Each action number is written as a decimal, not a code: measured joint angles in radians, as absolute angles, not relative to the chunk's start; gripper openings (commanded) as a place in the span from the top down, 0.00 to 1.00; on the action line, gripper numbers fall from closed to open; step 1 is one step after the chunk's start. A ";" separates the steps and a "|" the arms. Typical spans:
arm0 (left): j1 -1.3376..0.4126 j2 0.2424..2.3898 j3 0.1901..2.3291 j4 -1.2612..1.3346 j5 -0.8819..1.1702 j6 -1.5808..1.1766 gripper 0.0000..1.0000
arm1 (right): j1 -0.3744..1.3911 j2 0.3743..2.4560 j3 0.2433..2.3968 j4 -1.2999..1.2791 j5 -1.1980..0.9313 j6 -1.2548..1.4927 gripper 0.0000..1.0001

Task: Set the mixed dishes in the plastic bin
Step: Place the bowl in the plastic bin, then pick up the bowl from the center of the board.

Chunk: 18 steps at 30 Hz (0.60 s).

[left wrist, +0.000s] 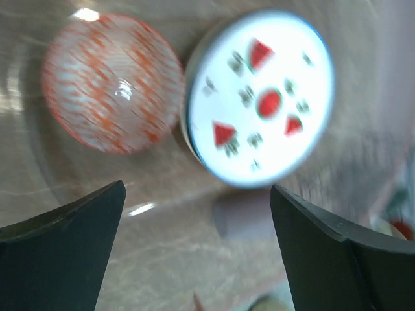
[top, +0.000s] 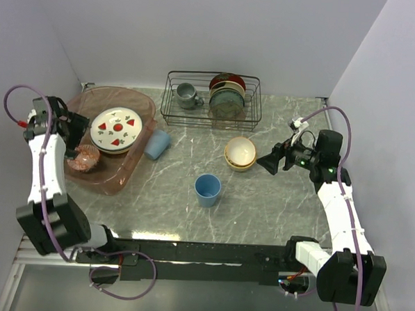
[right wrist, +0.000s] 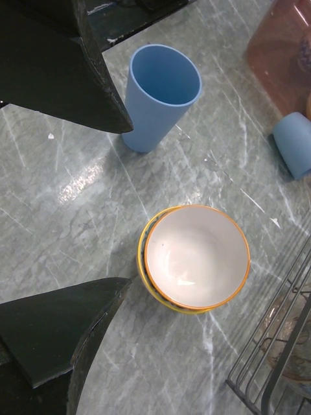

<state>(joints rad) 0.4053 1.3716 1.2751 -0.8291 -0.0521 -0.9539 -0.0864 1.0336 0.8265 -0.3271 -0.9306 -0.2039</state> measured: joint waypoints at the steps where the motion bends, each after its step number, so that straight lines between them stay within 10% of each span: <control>1: 0.405 1.341 1.249 -0.808 -0.019 -0.937 0.01 | -0.088 1.033 0.826 -0.327 -0.928 -0.204 0.00; 18: 0.404 0.822 0.884 -0.489 0.631 -0.656 0.01 | -0.097 1.152 0.893 -0.394 -0.932 -0.304 0.00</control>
